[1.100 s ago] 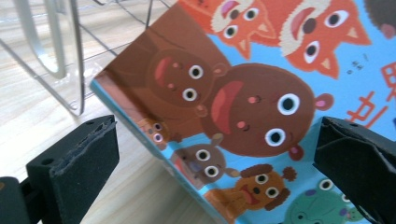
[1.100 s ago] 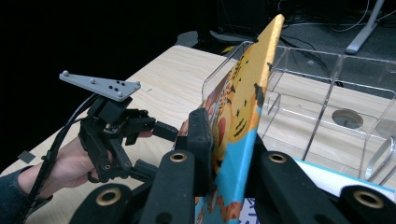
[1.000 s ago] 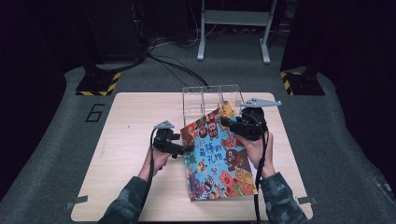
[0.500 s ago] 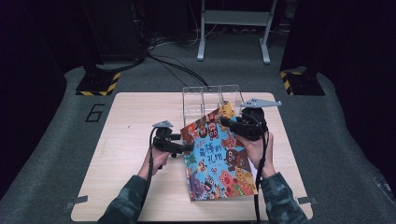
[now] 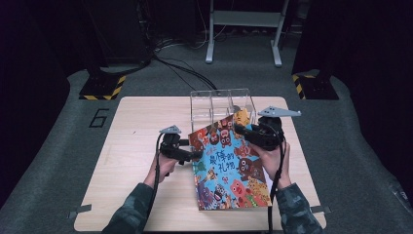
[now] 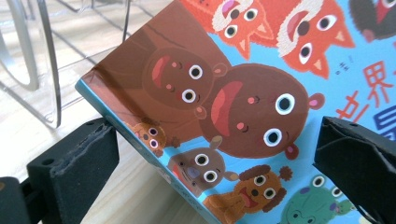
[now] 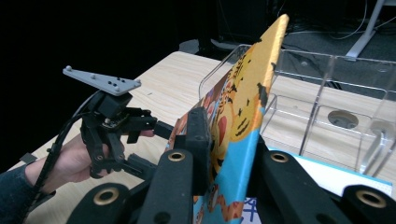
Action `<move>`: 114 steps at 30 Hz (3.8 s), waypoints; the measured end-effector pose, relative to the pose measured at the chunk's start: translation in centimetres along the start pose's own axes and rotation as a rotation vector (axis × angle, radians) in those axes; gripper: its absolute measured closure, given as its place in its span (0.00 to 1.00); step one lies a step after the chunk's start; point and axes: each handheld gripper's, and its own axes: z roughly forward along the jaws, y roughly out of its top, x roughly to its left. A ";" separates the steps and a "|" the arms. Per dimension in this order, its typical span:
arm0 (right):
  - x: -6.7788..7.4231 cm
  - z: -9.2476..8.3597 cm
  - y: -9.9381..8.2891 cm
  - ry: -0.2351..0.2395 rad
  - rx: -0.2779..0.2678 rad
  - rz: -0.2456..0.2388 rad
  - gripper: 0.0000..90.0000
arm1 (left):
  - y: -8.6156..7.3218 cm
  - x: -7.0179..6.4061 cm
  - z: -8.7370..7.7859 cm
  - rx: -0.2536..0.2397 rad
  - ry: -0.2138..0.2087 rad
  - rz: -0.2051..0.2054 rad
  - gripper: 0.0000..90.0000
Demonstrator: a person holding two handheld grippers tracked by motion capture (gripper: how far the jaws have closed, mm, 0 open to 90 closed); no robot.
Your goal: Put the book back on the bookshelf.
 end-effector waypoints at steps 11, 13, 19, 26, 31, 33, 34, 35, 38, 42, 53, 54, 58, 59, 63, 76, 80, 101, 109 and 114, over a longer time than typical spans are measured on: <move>-1.3 -1.2 -1.6 0.007 -0.032 0.015 0.87 | 0.2 -0.7 -0.1 -0.015 -0.001 0.027 0.04; -1.4 -1.3 -1.8 0.009 -0.035 0.020 0.87 | 0.2 -0.6 -0.2 -0.018 -0.009 0.025 0.04; -1.6 -1.0 -2.1 0.020 -0.043 0.021 0.87 | 0.3 -0.4 -0.8 -0.029 -0.004 0.025 0.04; -1.9 -0.3 -2.5 0.044 -0.059 0.030 0.86 | 0.5 -0.1 -1.7 -0.036 0.014 0.034 0.04; -2.3 0.1 -2.8 0.067 -0.067 0.045 0.86 | 0.7 0.0 -2.4 -0.050 0.025 0.044 0.04; -2.4 0.2 -2.9 0.073 -0.072 0.048 0.86 | 0.7 0.1 -2.6 -0.056 0.028 0.049 0.04; -2.5 0.3 -3.0 0.074 -0.073 0.055 0.86 | 0.8 0.1 -2.7 -0.056 0.031 0.055 0.05; -2.5 0.4 -3.0 0.079 -0.075 0.051 0.85 | 0.8 0.1 -2.7 -0.056 0.031 0.055 0.05; -2.8 0.6 -3.0 0.081 -0.068 0.056 0.84 | 0.8 0.1 -3.2 -0.065 0.036 0.064 0.05; -3.2 0.8 -3.1 0.072 -0.050 0.069 0.81 | 0.9 0.0 -3.7 -0.085 0.037 0.076 0.06; -4.0 1.3 -3.1 0.087 -0.033 0.101 0.78 | 1.5 -0.4 -5.0 -0.091 0.056 0.128 0.06; -4.1 1.3 -3.1 0.089 -0.028 0.103 0.77 | 1.4 -0.4 -5.0 -0.097 0.057 0.124 0.06; -4.2 1.4 -3.2 0.084 -0.023 0.098 0.76 | 1.6 -0.4 -5.3 -0.092 0.061 0.136 0.08; -4.2 1.4 -3.2 0.084 -0.025 0.095 0.76 | 1.6 -0.4 -5.3 -0.090 0.062 0.138 0.08; -4.4 1.6 -3.2 0.079 -0.020 0.097 0.74 | 1.6 -0.6 -5.6 -0.096 0.070 0.148 0.08; -4.5 2.4 -3.2 0.054 -0.007 0.101 0.68 | 2.2 -0.8 -6.6 -0.105 0.097 0.172 0.11; -4.6 2.6 -3.2 0.046 -0.001 0.106 0.66 | 2.4 -1.0 -7.1 -0.099 0.114 0.191 0.13; -4.7 4.3 -3.1 0.015 0.013 0.093 0.59 | 3.6 -1.8 -8.9 -0.143 0.254 0.254 0.31; -4.5 4.9 -2.9 -0.002 0.024 0.056 0.54 | 4.0 -2.1 -9.5 -0.160 0.293 0.268 0.39; -4.4 5.3 -2.8 -0.005 0.021 0.051 0.54 | 4.0 -2.2 -9.7 -0.166 0.322 0.277 0.40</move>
